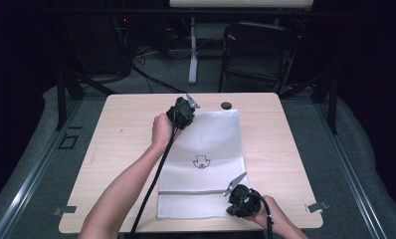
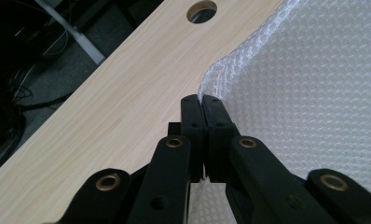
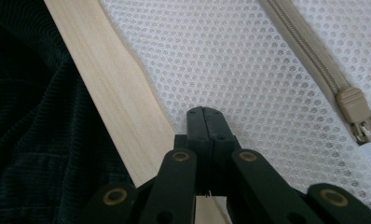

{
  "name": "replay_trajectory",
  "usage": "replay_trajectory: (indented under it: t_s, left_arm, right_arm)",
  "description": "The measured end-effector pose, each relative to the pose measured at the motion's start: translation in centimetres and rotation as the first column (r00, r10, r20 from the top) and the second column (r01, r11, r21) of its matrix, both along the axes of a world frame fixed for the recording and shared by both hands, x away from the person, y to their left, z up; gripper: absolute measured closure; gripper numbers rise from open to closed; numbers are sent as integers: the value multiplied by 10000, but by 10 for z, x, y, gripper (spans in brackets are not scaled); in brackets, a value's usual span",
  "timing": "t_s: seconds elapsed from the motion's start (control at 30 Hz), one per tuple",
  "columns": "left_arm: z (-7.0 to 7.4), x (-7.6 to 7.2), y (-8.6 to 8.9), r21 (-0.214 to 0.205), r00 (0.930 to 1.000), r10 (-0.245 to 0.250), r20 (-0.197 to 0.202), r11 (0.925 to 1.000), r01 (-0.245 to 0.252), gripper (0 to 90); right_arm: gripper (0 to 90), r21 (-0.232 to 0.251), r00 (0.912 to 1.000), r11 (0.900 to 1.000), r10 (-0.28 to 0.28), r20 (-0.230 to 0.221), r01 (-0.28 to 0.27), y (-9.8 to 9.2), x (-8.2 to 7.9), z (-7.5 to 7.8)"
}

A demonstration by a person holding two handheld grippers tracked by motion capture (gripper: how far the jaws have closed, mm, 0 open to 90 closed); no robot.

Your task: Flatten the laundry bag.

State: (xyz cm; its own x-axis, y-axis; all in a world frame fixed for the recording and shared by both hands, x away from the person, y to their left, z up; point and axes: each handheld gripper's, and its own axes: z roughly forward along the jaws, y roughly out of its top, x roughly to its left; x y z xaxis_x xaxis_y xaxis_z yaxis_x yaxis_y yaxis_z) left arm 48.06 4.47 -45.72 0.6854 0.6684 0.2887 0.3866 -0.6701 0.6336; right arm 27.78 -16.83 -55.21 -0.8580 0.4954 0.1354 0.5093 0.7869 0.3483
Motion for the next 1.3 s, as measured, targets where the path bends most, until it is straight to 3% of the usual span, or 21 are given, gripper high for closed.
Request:
replay_trajectory:
  t_s: [0.03, 0.07, 0.1, 0.2, 0.5, 0.57, 0.63, 0.73, 0.8, 0.83, 0.87, 0.9, 0.97, 1.03, 1.17, 1.3]
  left_arm:
    - [-1, 1, -1, 3, 10000, 33, -11, 10000, -33, 889]
    - [-1, 2, -1, -3, 10000, 64, -7, 10000, -64, 889]
    - [-2, 3, -2, 10, 10000, 96, -14, 10000, -96, 889]
    - [-3, 6, -4, 66, 9998, 185, -29, 9998, -185, 888]
    - [-12, 14, -10, -69, 9986, 463, -241, 9989, -465, 878]
    - [-14, 15, -10, -176, 9987, 432, -277, 9989, -437, 864]
    - [-14, 16, -9, -435, 9986, 429, -295, 9981, -442, 788]
    - [-13, 16, -6, -846, 9988, 246, -430, 9960, -281, 600]
    - [-12, 16, -3, -1176, 9985, -28, -549, 9930, -37, 547]
    - [-11, 15, -2, -1124, 9986, -15, -529, 9937, -45, 508]
    - [-11, 14, -1, -1220, 9983, -48, -574, 9925, -22, 465]
    - [-10, 13, 1, -1299, 9979, -151, -637, 9915, 67, 436]
    - [-10, 9, 4, -1376, 9979, -131, -633, 9905, 43, 380]
    - [-10, 5, 7, -1430, 9974, -211, -693, 9897, 110, 325]
    - [-14, -6, 14, -1557, 9958, -343, -852, 9876, 207, 236]
    - [-19, -18, 21, -1779, 9910, -525, -1233, 9836, 300, 162]
  right_arm:
    - [900, -17, 10000, 10000, -79, 31, 79, 1, -1, 0]
    - [900, 345, 9996, 9990, -278, -113, 281, 2, -3, -1]
    - [900, 101, 9998, 9997, -212, -13, 212, 1, -2, -1]
    - [900, -1, 9997, 9997, -261, -40, 261, 2, -2, 0]
    - [900, -17, 9996, 9997, -257, -152, 257, 4, -3, 0]
    - [900, 394, 9983, 9980, -489, -324, 502, 5, -5, -2]
    - [900, 23, 9993, 9994, -340, -164, 340, 2, -3, -1]
    - [900, 360, 9982, 9980, -518, -310, 529, 2, -2, -3]
    - [900, 296, 9982, 9984, -464, -373, 476, 1, -1, -2]
    - [900, 247, 9983, 9986, -452, -375, 461, 1, -1, -1]
    - [900, 549, 9971, 9964, -620, -444, 644, 1, -2, -4]
    - [891, 559, 9970, 9964, -620, -458, 645, 1, -2, -4]
    - [847, 371, 9979, 9981, -470, -447, 487, 0, -1, -1]
    - [785, 931, 9967, 9929, -703, -415, 739, 0, -3, -2]
    - [656, 940, 9968, 9924, -779, -184, 792, -7, 2, 9]
    - [424, 1024, 9944, 9892, -1053, 4, 1047, -15, 6, 13]
